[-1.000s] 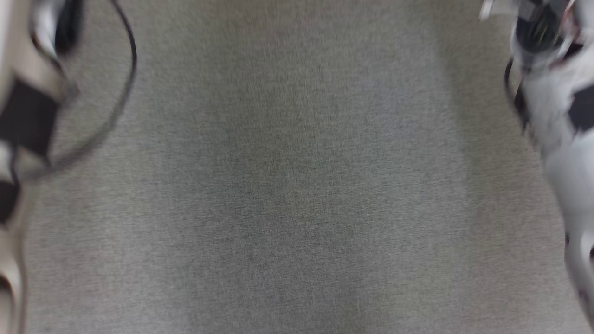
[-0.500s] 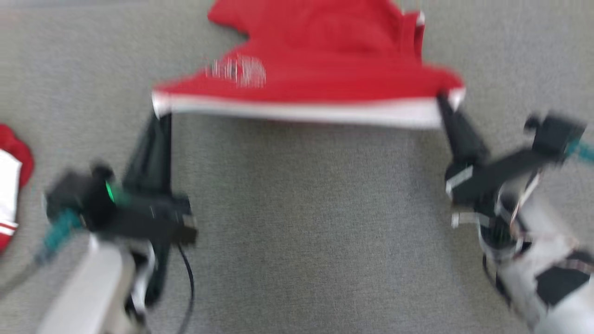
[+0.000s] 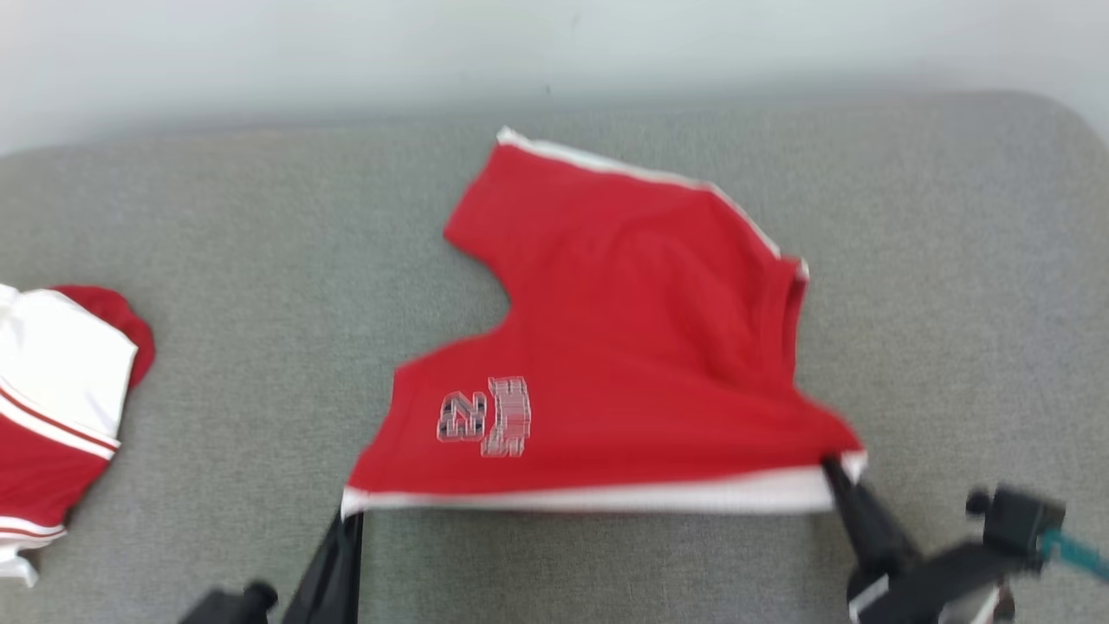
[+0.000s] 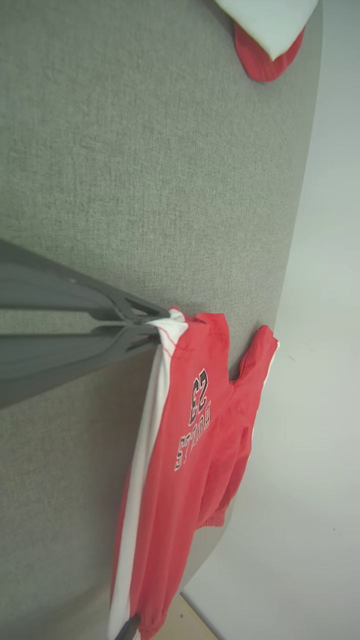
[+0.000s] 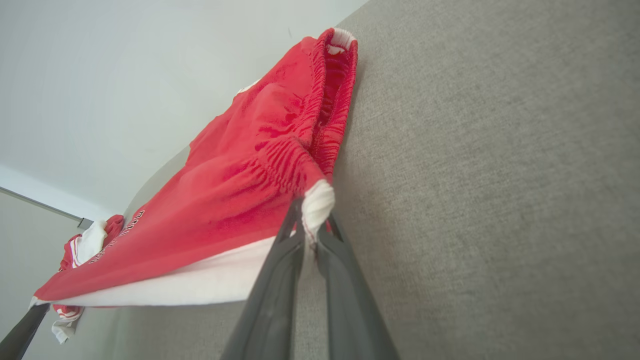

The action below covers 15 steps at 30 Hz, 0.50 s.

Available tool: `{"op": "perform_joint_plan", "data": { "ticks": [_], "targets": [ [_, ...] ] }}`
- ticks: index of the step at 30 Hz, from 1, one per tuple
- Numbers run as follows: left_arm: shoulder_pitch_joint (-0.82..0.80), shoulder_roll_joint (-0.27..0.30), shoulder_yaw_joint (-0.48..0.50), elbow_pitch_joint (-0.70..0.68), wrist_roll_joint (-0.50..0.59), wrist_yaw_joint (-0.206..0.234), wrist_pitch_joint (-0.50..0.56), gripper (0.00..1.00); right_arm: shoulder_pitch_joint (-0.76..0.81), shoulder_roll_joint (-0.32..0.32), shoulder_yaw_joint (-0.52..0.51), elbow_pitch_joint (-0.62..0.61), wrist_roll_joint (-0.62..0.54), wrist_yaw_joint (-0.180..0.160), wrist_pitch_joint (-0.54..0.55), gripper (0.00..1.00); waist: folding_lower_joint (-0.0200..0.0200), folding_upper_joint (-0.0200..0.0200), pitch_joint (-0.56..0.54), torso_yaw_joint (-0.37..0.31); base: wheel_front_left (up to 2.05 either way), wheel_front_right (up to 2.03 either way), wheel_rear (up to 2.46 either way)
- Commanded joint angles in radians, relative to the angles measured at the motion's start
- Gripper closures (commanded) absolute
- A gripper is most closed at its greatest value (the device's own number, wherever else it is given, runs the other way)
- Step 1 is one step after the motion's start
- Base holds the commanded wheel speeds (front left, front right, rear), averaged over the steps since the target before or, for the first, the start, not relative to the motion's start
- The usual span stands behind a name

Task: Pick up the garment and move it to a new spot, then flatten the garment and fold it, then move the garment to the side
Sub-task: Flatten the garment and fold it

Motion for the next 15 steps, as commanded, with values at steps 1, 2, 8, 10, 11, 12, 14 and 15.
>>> {"op": "perform_joint_plan", "data": {
  "ticks": [1, 2, 8, 10, 11, 12, 14, 15],
  "targets": [
    [0.038, 0.005, 0.021, 0.013, 0.019, 0.0, -0.004, 1.0, 0.055, 0.004, -0.023, -0.01, -0.017, -0.004, 0.006, 1.0, 0.0003, 0.0002, -0.048, 0.011, 0.0, 0.0, 0.0],
    [0.058, -0.001, 0.026, 0.016, 0.019, -0.003, -0.004, 1.0, 0.092, 0.011, -0.031, -0.021, -0.027, -0.004, 0.015, 1.0, 0.0003, 0.0002, -0.056, 0.012, 0.0, 0.0, 0.0],
    [0.156, -0.029, 0.072, 0.01, 0.04, -0.018, -0.004, 1.0, 0.295, 0.081, -0.097, -0.108, -0.065, -0.004, 0.078, 1.0, 0.0003, 0.0002, -0.093, 0.021, 0.0, 0.0, 0.0],
    [0.174, -0.029, 0.083, 0.003, 0.052, -0.021, -0.004, 1.0, 0.355, 0.111, -0.12, -0.153, -0.081, -0.004, 0.102, 1.0, 0.0003, 0.0002, -0.095, 0.021, 0.0, 0.0, 0.0],
    [0.181, -0.03, 0.087, 0.0, 0.057, -0.022, -0.004, 1.0, 0.379, 0.126, -0.131, -0.175, -0.091, -0.004, 0.115, 1.0, 0.0003, 0.0002, -0.094, 0.02, 0.0, 0.0, 0.0],
    [0.187, -0.03, 0.091, -0.003, 0.063, -0.023, -0.004, 1.0, 0.395, 0.143, -0.142, -0.198, -0.099, -0.004, 0.128, 1.0, 0.0003, 0.0002, -0.092, 0.017, 0.0, 0.0, 0.0],
    [0.188, -0.026, 0.093, -0.008, 0.075, -0.03, -0.004, 1.0, 0.41, 0.175, -0.169, -0.233, -0.115, -0.004, 0.149, 1.0, 0.0003, 0.0002, -0.089, 0.008, 0.0, 0.0, 0.0],
    [0.18, -0.024, 0.092, -0.011, 0.078, -0.034, -0.004, 1.0, 0.412, 0.191, -0.178, -0.247, -0.123, -0.004, 0.16, 1.0, 0.0003, 0.0002, -0.087, 0.005, 0.0, 0.0, 0.0]
  ]
}}
